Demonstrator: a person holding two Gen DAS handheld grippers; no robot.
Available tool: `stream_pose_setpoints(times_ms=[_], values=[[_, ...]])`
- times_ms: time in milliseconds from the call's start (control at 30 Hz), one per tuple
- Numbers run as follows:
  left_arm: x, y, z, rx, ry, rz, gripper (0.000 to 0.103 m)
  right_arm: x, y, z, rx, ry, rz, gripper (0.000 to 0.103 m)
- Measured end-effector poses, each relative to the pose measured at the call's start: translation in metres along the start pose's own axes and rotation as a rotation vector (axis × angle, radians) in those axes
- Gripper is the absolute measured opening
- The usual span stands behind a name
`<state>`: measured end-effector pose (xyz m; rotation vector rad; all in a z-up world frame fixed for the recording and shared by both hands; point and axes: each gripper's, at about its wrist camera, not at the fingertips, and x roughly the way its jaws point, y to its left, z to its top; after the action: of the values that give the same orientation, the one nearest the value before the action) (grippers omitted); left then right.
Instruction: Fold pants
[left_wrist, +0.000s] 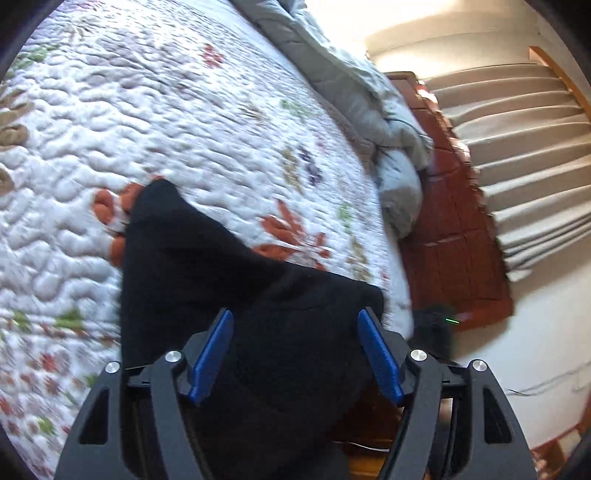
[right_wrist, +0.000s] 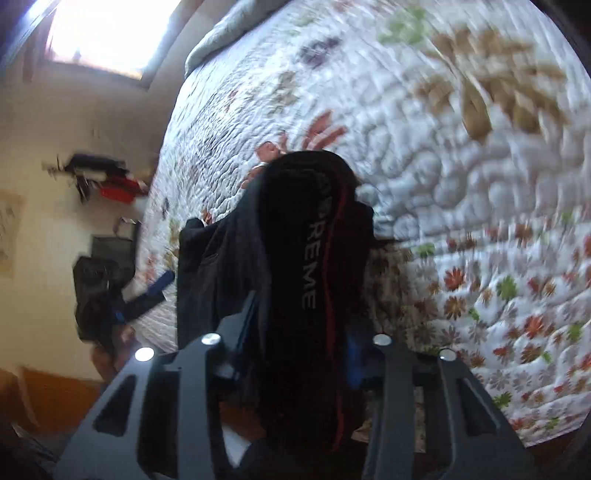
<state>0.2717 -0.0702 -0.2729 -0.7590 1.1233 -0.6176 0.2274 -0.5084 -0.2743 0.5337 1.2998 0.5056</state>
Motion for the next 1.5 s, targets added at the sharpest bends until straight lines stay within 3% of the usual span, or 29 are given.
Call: stream_pose_setpoints(times_ms=[67,200,367,433,500,567,633,700,767,900,1000,1033,1167,1233,1267,1300,1433,1500], values=[[0.001,0.013,0.001,-0.026,-0.019,0.027,0.070,-0.003,0.034,-0.002,-0.143,-0.006,-0.126,0.034],[0.003,0.025,-0.003,-0.065,-0.041,-0.012,0.070,0.002,0.033,-0.008,-0.149,0.004,-0.212,0.045],[0.000,0.020,-0.002,-0.021,-0.052,-0.008,0.070,-0.011,0.023,-0.010,-0.080,-0.031,-0.100,0.047],[-0.002,0.024,0.000,-0.039,-0.058,-0.013,0.070,-0.005,0.020,-0.004,-0.048,0.009,-0.052,0.049],[-0.006,0.028,0.000,-0.063,-0.066,-0.029,0.070,-0.003,0.017,-0.002,-0.046,0.022,-0.029,0.017],[-0.009,0.027,-0.001,-0.058,-0.079,-0.029,0.070,-0.015,0.025,0.000,-0.081,-0.018,0.015,0.015],[-0.010,0.026,-0.002,-0.043,-0.076,-0.019,0.070,-0.024,0.022,-0.006,-0.108,-0.048,0.023,0.014],[-0.007,0.028,-0.003,-0.043,-0.070,-0.027,0.068,-0.008,0.001,-0.009,-0.069,-0.015,-0.060,0.018],[-0.006,0.028,-0.001,-0.050,-0.071,-0.024,0.067,0.006,-0.013,-0.010,-0.039,-0.010,-0.083,0.023],[-0.021,0.019,0.001,-0.030,-0.102,-0.044,0.067,-0.019,-0.002,-0.004,-0.049,-0.057,-0.047,0.044],[-0.035,0.012,0.005,-0.014,-0.130,-0.089,0.069,-0.051,-0.004,0.006,-0.014,-0.169,-0.053,0.041],[-0.037,0.011,0.006,-0.015,-0.134,-0.111,0.070,-0.057,-0.001,0.014,-0.002,-0.200,0.015,0.039],[-0.035,0.017,0.010,-0.050,-0.132,-0.161,0.070,-0.028,0.004,0.032,0.002,-0.116,0.201,0.036],[-0.031,0.026,0.010,-0.091,-0.122,-0.177,0.071,0.001,-0.008,0.040,0.041,-0.062,0.183,0.023],[-0.028,0.033,0.011,-0.116,-0.115,-0.164,0.071,0.012,-0.017,0.042,0.057,-0.049,0.157,0.006],[-0.026,0.038,0.011,-0.131,-0.110,-0.145,0.071,0.018,-0.027,0.043,0.061,-0.046,0.122,0.000],[-0.029,0.047,0.006,-0.131,-0.104,-0.105,0.071,0.023,-0.039,0.036,0.102,-0.050,0.174,0.000],[-0.040,0.046,0.000,-0.129,-0.119,-0.122,0.071,0.006,-0.026,0.029,0.083,-0.081,0.212,0.016]])
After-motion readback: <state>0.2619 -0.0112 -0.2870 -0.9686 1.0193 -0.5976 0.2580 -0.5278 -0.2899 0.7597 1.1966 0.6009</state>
